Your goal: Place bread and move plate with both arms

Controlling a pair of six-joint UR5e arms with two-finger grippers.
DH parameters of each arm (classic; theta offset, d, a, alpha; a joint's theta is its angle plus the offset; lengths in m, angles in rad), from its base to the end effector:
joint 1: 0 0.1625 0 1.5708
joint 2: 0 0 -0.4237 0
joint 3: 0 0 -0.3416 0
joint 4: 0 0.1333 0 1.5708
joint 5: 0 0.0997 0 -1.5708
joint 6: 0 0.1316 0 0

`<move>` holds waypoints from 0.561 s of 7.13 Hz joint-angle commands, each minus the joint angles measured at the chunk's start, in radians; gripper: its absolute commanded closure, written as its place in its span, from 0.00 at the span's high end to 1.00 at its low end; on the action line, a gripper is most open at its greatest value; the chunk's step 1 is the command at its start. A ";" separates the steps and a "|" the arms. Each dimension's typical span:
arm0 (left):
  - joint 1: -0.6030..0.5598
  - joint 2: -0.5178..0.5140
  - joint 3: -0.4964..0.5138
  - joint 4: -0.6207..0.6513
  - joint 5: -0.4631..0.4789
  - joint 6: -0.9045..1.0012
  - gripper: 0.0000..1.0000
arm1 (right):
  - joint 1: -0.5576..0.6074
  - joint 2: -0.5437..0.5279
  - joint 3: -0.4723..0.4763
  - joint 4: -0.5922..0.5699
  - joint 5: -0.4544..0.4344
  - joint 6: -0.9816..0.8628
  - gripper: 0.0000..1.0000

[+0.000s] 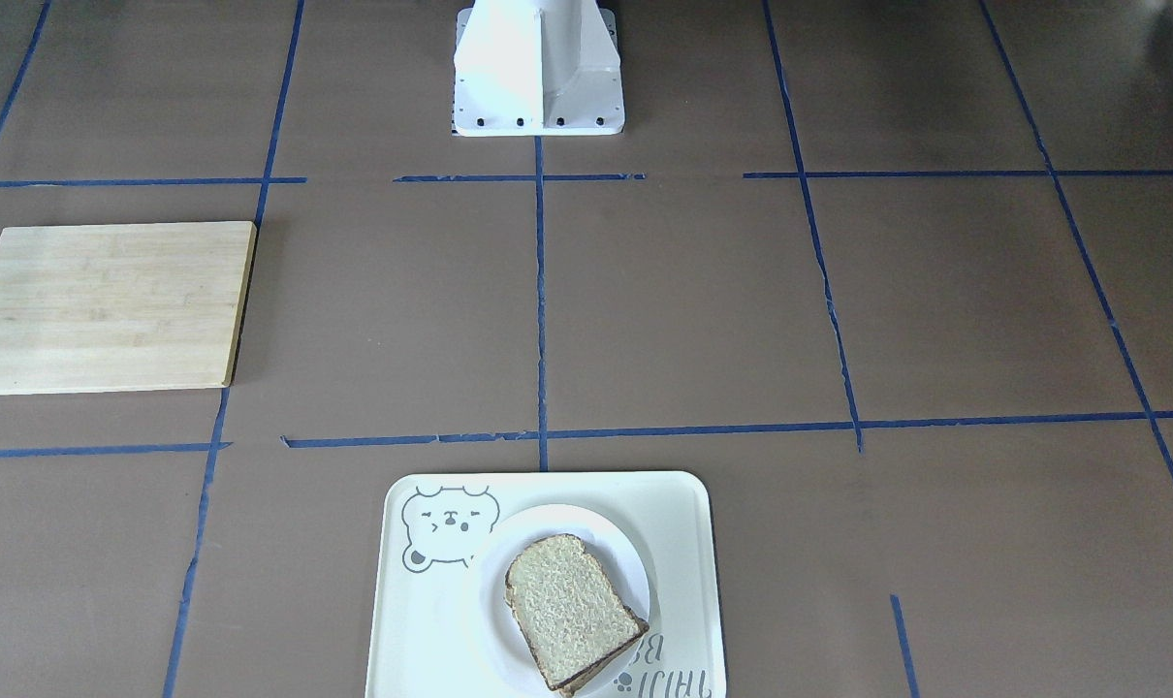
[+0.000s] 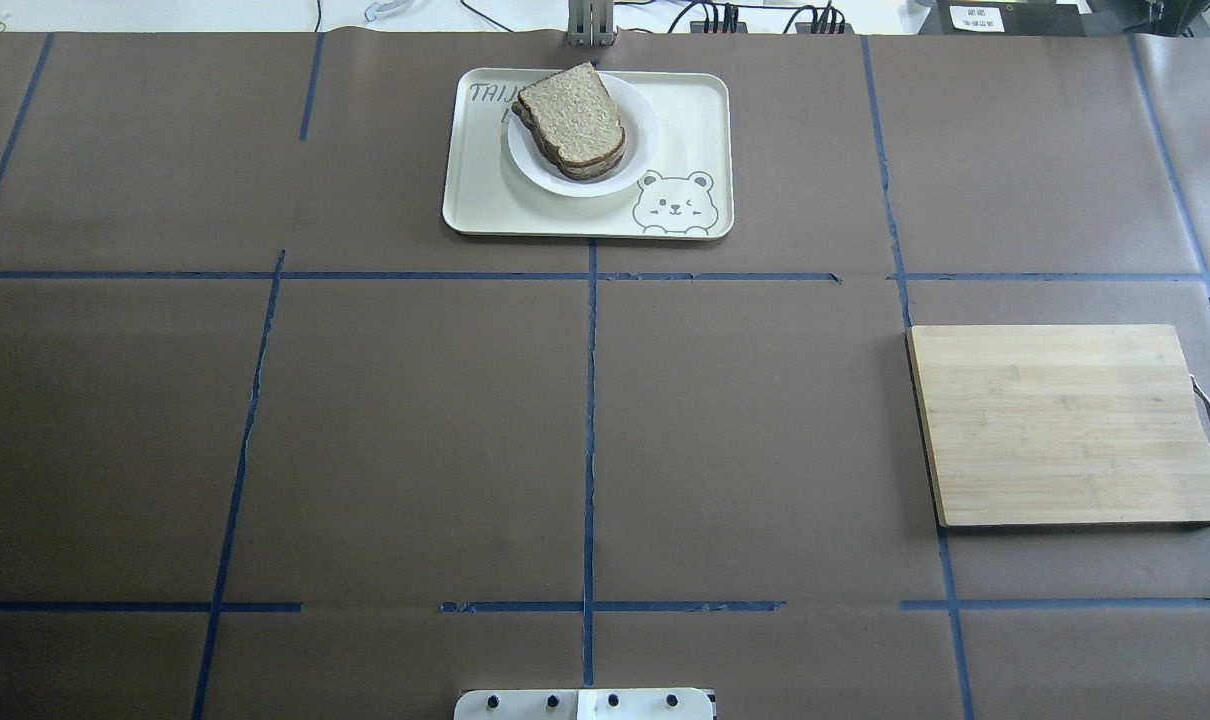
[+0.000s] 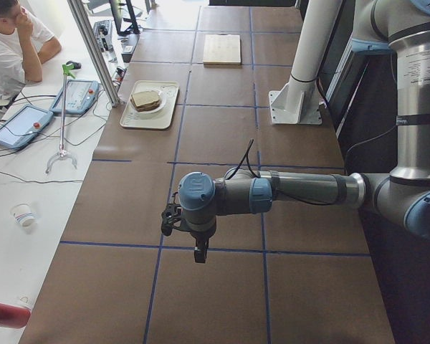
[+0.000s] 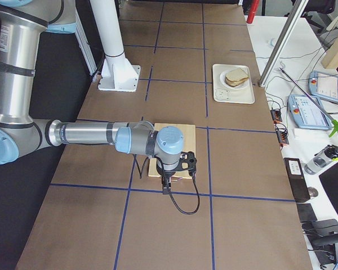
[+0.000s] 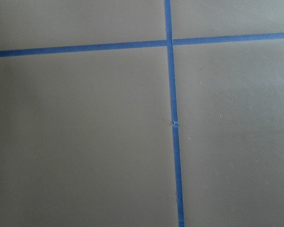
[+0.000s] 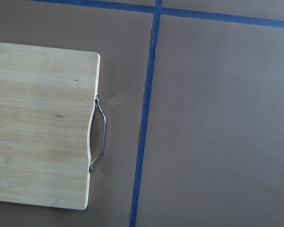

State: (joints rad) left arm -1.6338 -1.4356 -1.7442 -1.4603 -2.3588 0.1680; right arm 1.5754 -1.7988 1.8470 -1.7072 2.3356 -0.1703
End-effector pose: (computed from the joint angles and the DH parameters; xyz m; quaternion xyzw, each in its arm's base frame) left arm -0.0637 -0.3737 0.6691 0.0111 0.3849 0.0346 0.9222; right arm 0.0437 -0.3362 0.6621 -0.0082 -0.3749 -0.0603 0.9251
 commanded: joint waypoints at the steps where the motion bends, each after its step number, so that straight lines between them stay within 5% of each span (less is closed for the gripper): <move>1: 0.000 0.001 0.000 -0.003 0.004 -0.001 1.00 | 0.000 -0.001 0.000 0.000 -0.006 0.000 1.00; 4: 0.000 0.000 -0.001 -0.006 -0.002 -0.002 1.00 | 0.000 -0.001 0.003 0.001 -0.006 0.000 1.00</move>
State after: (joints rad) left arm -1.6337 -1.4356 -1.7443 -1.4641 -2.3568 0.1668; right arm 1.5754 -1.7993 1.8495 -1.7070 2.3302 -0.1699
